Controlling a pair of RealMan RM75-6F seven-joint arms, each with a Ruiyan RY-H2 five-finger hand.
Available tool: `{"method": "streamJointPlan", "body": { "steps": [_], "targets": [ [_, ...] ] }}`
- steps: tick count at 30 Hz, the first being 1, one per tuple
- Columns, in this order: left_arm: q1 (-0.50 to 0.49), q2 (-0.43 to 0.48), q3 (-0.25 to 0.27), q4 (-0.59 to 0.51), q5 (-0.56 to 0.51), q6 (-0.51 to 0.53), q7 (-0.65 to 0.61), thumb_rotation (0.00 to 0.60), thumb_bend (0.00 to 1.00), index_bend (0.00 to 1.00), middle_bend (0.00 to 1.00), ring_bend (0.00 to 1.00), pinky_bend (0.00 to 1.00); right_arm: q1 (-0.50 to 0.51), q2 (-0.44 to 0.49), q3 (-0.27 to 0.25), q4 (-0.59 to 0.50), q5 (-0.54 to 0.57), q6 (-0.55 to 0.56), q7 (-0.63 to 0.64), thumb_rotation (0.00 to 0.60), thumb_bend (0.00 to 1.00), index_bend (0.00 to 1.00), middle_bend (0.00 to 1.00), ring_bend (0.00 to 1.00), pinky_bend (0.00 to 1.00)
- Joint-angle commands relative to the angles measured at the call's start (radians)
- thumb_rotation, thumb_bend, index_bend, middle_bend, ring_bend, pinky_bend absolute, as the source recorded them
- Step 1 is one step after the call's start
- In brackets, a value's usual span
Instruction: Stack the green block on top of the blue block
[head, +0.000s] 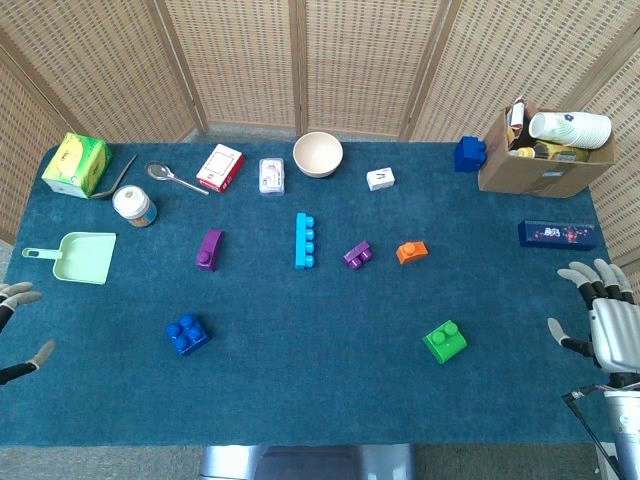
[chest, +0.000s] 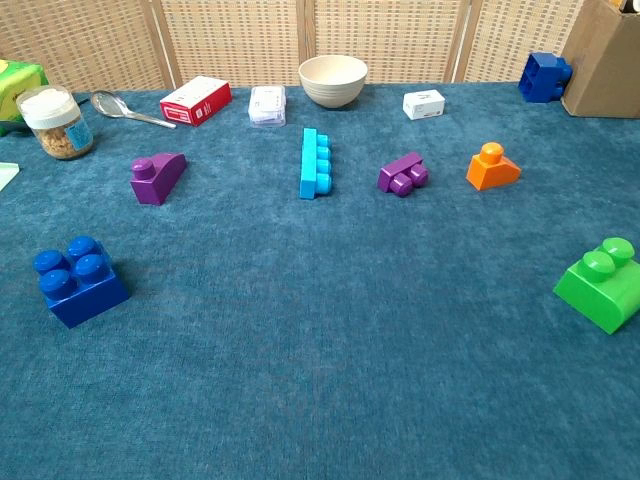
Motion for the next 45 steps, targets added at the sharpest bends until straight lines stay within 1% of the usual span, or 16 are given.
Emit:
{"method": "streamJointPlan", "body": {
  "steps": [1, 9, 15, 24, 29, 35, 41, 45],
  "targets": [
    [-0.003, -0.001, 0.002, 0.0, -0.003, -0.009, 0.0, 0.591, 0.31, 0.28, 0.23, 0.17, 0.0, 0.001, -0.002, 0.0, 0.001, 0.002, -0.002, -0.002, 0.565, 0.28, 0.21, 0.19, 0.05, 0.0],
    [-0.001, 0.003, 0.007, 0.001, 0.009, -0.009, -0.012, 0.589, 0.3, 0.28, 0.23, 0.17, 0.0, -0.002, -0.002, -0.001, -0.003, -0.004, 0.005, 0.002, 0.565, 0.28, 0.21, 0.19, 0.05, 0.0],
    [-0.005, 0.011, 0.009, 0.01, 0.018, -0.016, -0.044, 0.589, 0.3, 0.28, 0.23, 0.17, 0.0, -0.011, -0.004, 0.004, -0.003, 0.002, 0.02, 0.016, 0.565, 0.28, 0.21, 0.19, 0.05, 0.0],
    [-0.011, 0.026, 0.016, 0.01, 0.028, -0.031, -0.055, 0.589, 0.31, 0.27, 0.23, 0.17, 0.0, -0.003, -0.012, 0.006, 0.01, 0.016, -0.001, 0.017, 0.567, 0.28, 0.21, 0.19, 0.05, 0.0],
    [-0.032, 0.032, 0.032, 0.014, 0.03, -0.087, -0.051, 0.588, 0.31, 0.27, 0.24, 0.17, 0.0, 0.0, -0.016, 0.006, 0.008, 0.018, -0.003, 0.005, 0.565, 0.28, 0.21, 0.19, 0.05, 0.0],
    [-0.08, 0.03, 0.048, 0.006, 0.022, -0.194, -0.023, 0.581, 0.31, 0.26, 0.22, 0.16, 0.0, -0.006, -0.01, 0.004, 0.004, 0.02, 0.001, 0.001, 0.565, 0.28, 0.21, 0.19, 0.05, 0.0],
    [-0.136, 0.003, 0.05, 0.011, 0.009, -0.288, 0.016, 0.554, 0.31, 0.23, 0.15, 0.1, 0.0, -0.006, -0.002, 0.008, -0.008, 0.025, 0.006, -0.015, 0.565, 0.28, 0.21, 0.19, 0.05, 0.0],
    [-0.177, -0.027, 0.048, 0.022, 0.012, -0.344, 0.031, 0.559, 0.31, 0.22, 0.13, 0.09, 0.0, -0.005, -0.001, 0.01, -0.01, 0.031, 0.004, -0.023, 0.568, 0.28, 0.21, 0.19, 0.05, 0.0]
  ]
}}
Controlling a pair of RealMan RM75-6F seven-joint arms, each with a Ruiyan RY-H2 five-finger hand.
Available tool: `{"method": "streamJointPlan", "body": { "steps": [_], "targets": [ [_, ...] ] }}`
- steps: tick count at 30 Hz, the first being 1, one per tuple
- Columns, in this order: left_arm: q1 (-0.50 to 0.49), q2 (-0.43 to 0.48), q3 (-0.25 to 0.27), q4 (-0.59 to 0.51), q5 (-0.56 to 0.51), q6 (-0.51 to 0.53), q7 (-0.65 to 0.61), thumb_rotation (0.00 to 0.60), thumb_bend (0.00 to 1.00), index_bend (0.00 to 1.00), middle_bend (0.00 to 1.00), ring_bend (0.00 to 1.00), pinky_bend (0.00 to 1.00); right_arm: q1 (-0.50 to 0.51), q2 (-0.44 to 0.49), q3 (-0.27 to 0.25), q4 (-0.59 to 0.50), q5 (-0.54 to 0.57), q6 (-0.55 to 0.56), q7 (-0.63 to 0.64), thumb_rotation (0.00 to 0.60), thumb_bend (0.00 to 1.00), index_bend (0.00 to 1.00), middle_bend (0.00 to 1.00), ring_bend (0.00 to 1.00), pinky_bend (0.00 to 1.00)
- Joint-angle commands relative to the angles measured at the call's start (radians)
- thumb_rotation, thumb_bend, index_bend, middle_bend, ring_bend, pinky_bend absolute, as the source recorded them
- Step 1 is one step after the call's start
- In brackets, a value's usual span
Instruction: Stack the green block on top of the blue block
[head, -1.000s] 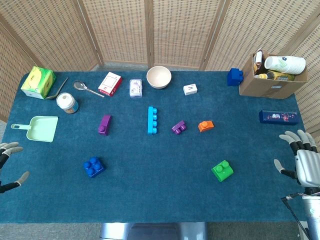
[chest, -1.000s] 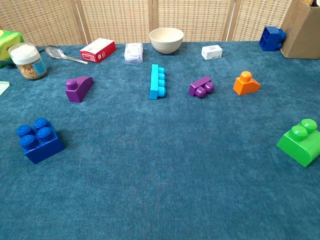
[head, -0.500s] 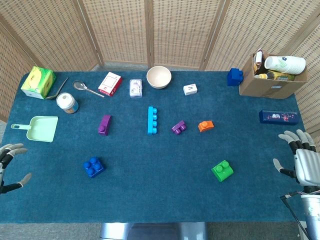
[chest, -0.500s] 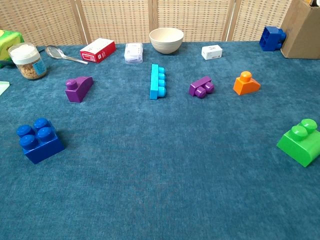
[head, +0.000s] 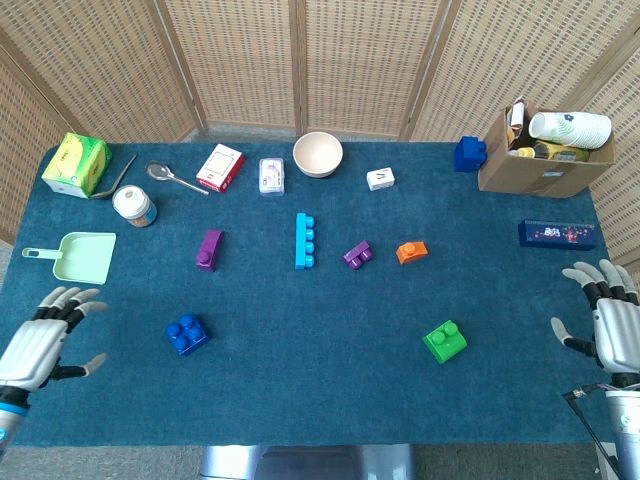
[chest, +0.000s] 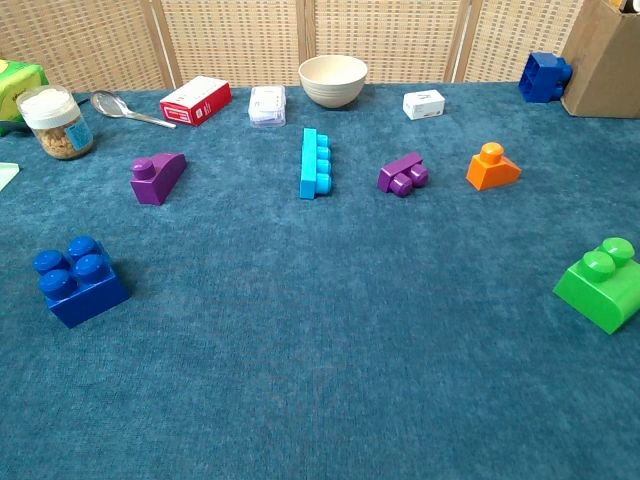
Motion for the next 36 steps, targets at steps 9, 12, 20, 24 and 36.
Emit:
{"method": "streamJointPlan", "body": {
  "steps": [9, 12, 20, 24, 36],
  "targets": [
    [-0.118, -0.078, 0.002, 0.063, 0.021, -0.149, 0.04, 0.537, 0.3, 0.2, 0.08, 0.04, 0.0, -0.001, 0.006, 0.006, -0.003, 0.015, 0.001, -0.011, 0.565, 0.28, 0.21, 0.19, 0.05, 0.0],
    [-0.133, -0.097, 0.006, 0.07, 0.021, -0.166, 0.056, 0.52, 0.3, 0.16, 0.05, 0.01, 0.0, -0.002, 0.008, 0.006, -0.005, 0.016, 0.001, -0.014, 0.563, 0.28, 0.21, 0.19, 0.05, 0.0],
    [-0.159, -0.153, 0.011, 0.109, 0.017, -0.182, 0.093, 0.435, 0.27, 0.05, 0.0, 0.0, 0.0, -0.004, 0.017, 0.007, -0.015, 0.016, 0.006, -0.021, 0.566, 0.28, 0.21, 0.19, 0.05, 0.0],
    [-0.173, -0.17, 0.017, 0.131, 0.013, -0.199, 0.09, 0.424, 0.27, 0.05, 0.0, 0.0, 0.0, -0.005, 0.02, 0.007, -0.019, 0.016, 0.008, -0.026, 0.567, 0.28, 0.21, 0.19, 0.05, 0.0],
    [-0.205, -0.233, 0.023, 0.171, -0.016, -0.238, 0.084, 0.421, 0.27, 0.07, 0.0, 0.0, 0.0, -0.008, 0.03, 0.005, -0.026, 0.016, 0.007, -0.027, 0.564, 0.28, 0.21, 0.19, 0.05, 0.0]
  ]
}}
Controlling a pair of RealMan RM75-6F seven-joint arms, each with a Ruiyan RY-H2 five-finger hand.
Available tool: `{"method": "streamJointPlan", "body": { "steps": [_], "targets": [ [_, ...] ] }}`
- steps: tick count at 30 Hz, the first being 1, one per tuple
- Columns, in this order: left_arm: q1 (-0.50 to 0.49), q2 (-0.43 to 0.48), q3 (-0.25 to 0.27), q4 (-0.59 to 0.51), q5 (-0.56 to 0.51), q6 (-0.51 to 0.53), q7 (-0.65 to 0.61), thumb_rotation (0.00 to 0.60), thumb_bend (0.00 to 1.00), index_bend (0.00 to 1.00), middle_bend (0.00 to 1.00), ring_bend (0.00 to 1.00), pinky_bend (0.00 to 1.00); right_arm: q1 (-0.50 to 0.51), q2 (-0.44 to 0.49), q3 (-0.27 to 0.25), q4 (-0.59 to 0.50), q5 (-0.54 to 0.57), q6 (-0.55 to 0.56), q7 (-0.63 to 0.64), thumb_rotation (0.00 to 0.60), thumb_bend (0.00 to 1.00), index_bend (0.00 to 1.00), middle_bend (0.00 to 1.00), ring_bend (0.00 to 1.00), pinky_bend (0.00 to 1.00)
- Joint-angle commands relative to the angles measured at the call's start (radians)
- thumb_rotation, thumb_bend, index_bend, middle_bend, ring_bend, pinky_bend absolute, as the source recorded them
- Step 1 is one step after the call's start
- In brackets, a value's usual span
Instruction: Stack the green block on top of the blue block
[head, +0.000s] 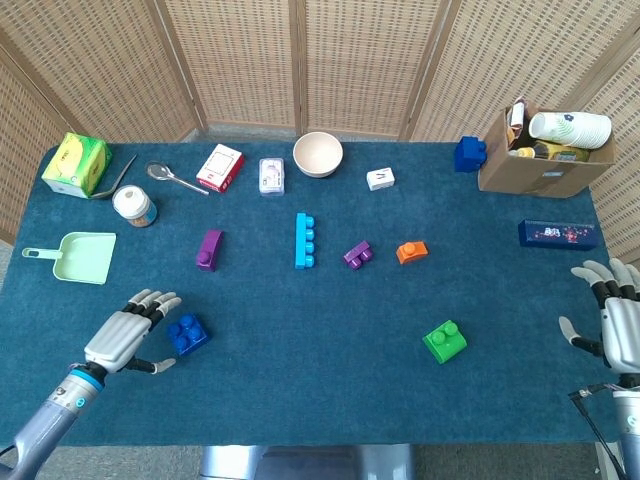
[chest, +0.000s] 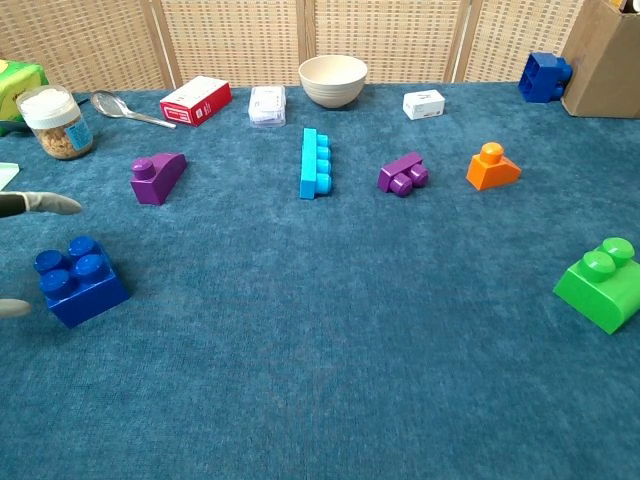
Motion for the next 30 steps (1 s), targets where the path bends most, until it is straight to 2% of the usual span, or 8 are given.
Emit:
{"method": "streamJointPlan", "body": {
  "steps": [1, 8, 14, 30],
  "targets": [
    [-0.006, -0.011, 0.001, 0.006, -0.008, -0.006, 0.003, 0.418, 0.27, 0.08, 0.0, 0.0, 0.0, -0.002, 0.003, 0.0, -0.001, -0.001, 0.003, 0.001, 0.564, 0.28, 0.21, 0.19, 0.05, 0.0],
    [-0.013, -0.033, 0.003, 0.019, -0.021, -0.005, 0.0, 0.421, 0.27, 0.12, 0.0, 0.0, 0.0, -0.01, 0.009, -0.003, -0.007, 0.003, 0.007, 0.005, 0.56, 0.28, 0.21, 0.19, 0.05, 0.0],
    [-0.015, -0.041, 0.003, 0.025, -0.029, 0.0, -0.02, 0.423, 0.27, 0.21, 0.0, 0.0, 0.0, -0.013, 0.012, -0.003, -0.01, 0.002, 0.006, 0.022, 0.566, 0.28, 0.21, 0.19, 0.05, 0.0],
    [-0.015, -0.035, 0.015, 0.026, -0.05, 0.006, -0.014, 0.423, 0.27, 0.19, 0.0, 0.0, 0.0, -0.006, 0.006, -0.003, 0.003, 0.006, -0.016, 0.044, 0.561, 0.28, 0.2, 0.19, 0.04, 0.0]
  ]
}}
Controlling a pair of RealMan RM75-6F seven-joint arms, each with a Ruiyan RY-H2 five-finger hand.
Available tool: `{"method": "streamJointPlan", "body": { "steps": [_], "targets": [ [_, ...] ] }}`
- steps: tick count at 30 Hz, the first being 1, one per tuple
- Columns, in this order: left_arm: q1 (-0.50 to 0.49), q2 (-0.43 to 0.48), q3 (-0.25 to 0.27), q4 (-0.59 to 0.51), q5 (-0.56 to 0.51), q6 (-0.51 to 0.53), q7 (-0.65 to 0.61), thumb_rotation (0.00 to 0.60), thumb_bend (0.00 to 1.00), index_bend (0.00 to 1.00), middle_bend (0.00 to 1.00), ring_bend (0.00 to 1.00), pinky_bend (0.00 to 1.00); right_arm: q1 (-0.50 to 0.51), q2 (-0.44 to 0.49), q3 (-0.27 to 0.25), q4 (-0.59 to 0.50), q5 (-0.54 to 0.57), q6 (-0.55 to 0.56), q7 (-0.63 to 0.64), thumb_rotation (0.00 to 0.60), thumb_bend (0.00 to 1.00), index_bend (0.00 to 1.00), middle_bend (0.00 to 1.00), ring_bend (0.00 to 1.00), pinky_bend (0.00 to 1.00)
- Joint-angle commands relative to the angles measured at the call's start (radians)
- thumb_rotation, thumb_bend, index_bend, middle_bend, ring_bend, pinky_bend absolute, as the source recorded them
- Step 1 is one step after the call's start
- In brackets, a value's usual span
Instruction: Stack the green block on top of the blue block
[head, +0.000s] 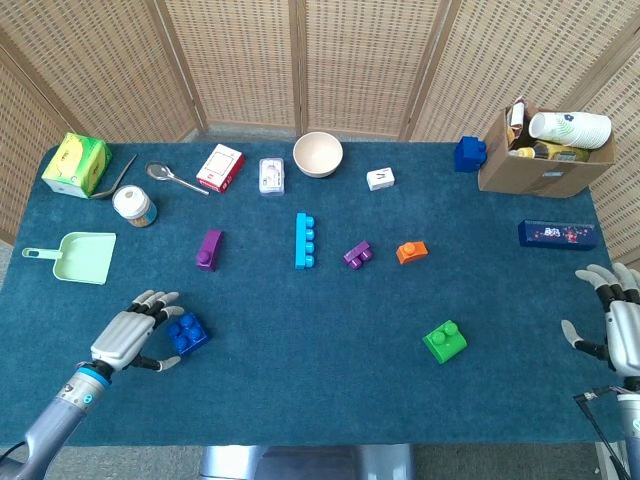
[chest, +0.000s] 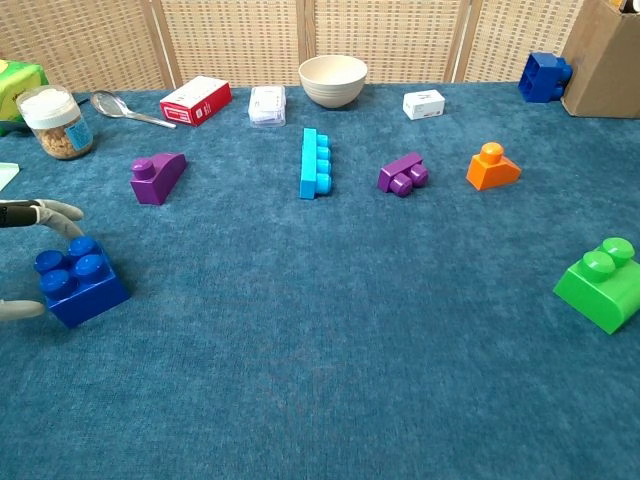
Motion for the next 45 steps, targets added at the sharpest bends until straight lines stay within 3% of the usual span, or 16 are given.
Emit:
{"method": "streamJointPlan", "body": {
  "steps": [1, 14, 21, 29, 38, 45],
  "targets": [
    [0.001, 0.002, 0.003, 0.0, -0.002, 0.002, 0.004, 0.427, 0.27, 0.19, 0.0, 0.0, 0.0, 0.002, -0.002, 0.0, 0.003, -0.001, -0.003, 0.003, 0.563, 0.28, 0.2, 0.19, 0.04, 0.0],
    [-0.003, -0.007, 0.005, 0.012, -0.027, -0.011, 0.021, 0.428, 0.27, 0.2, 0.0, 0.0, 0.0, -0.002, -0.002, -0.002, 0.01, -0.002, -0.005, 0.026, 0.562, 0.28, 0.2, 0.19, 0.03, 0.0],
    [-0.017, -0.02, -0.006, 0.012, -0.035, -0.02, 0.021, 0.424, 0.28, 0.29, 0.02, 0.0, 0.0, -0.012, 0.005, -0.005, 0.008, -0.01, 0.004, 0.047, 0.564, 0.28, 0.2, 0.19, 0.03, 0.0],
    [-0.038, -0.044, -0.024, 0.023, -0.036, -0.03, 0.001, 0.487, 0.33, 0.39, 0.07, 0.0, 0.0, -0.03, 0.016, -0.011, 0.005, -0.018, 0.019, 0.076, 0.564, 0.28, 0.2, 0.19, 0.03, 0.0],
    [-0.066, 0.025, -0.05, -0.03, 0.037, 0.001, -0.121, 0.484, 0.34, 0.4, 0.09, 0.0, 0.0, -0.034, 0.023, -0.008, -0.003, -0.028, 0.029, 0.084, 0.565, 0.28, 0.19, 0.19, 0.03, 0.0],
    [-0.146, 0.082, -0.071, -0.061, 0.135, -0.028, -0.204, 0.482, 0.34, 0.4, 0.09, 0.0, 0.0, -0.029, 0.024, -0.007, -0.012, -0.038, 0.027, 0.08, 0.566, 0.28, 0.19, 0.19, 0.03, 0.0]
  ]
}}
